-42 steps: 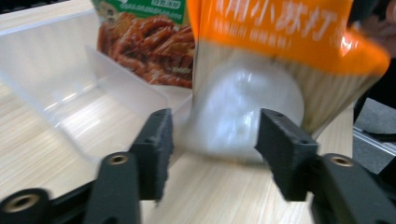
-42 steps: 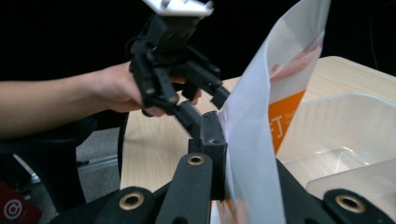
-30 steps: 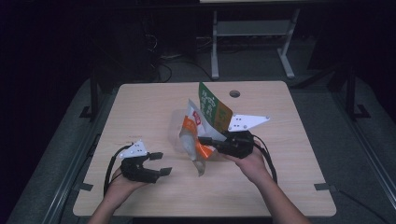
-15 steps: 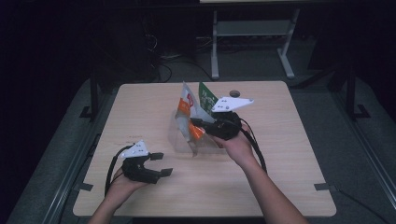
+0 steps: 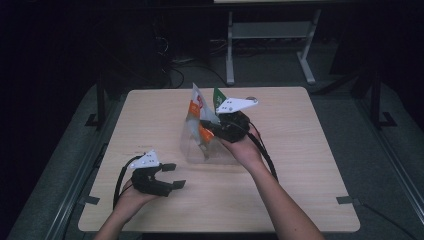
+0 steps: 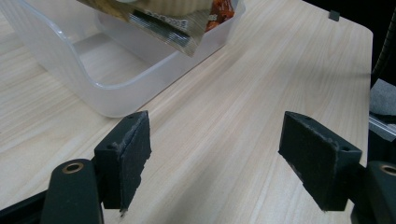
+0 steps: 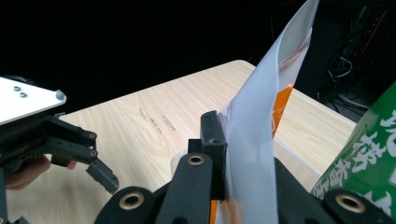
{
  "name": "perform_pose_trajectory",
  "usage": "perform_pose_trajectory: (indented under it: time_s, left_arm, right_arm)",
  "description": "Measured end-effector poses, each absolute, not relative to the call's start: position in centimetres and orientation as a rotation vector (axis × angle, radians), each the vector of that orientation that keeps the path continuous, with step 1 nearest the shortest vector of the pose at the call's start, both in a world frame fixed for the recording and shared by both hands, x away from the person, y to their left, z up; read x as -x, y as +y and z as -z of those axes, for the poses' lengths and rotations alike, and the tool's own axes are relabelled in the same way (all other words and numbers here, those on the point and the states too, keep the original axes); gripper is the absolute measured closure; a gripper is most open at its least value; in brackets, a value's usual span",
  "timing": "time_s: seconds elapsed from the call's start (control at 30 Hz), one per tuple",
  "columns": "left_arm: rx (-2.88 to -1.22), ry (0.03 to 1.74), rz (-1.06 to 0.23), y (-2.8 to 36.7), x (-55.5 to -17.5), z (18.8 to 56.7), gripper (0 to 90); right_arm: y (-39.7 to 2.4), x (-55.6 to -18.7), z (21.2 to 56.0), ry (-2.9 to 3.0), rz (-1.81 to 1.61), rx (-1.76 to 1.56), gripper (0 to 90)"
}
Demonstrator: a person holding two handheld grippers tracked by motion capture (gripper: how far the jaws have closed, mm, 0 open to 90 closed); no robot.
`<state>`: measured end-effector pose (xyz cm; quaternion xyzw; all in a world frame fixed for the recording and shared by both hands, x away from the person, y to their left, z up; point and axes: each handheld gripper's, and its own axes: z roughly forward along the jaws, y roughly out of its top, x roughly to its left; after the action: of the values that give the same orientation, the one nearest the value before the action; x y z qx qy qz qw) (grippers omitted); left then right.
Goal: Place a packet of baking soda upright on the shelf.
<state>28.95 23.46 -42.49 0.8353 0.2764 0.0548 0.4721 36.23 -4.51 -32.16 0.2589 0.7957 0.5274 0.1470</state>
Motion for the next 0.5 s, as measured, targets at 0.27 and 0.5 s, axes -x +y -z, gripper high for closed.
perform_pose_trajectory:
  time_s: [0.27, 0.5]
  left_arm:
    - [-2.045, 0.684, -0.125, 23.4, -28.9, 42.6, 24.4]
    - [-2.052, 0.679, -0.119, 23.2, -29.0, 42.7, 24.2]
  right_arm:
    - [-3.9, -37.2, 32.7, 2.280, -1.494, -0.764, 90.0]
    - [-3.2, -38.1, 34.1, 2.313, -1.449, -0.785, 90.0]
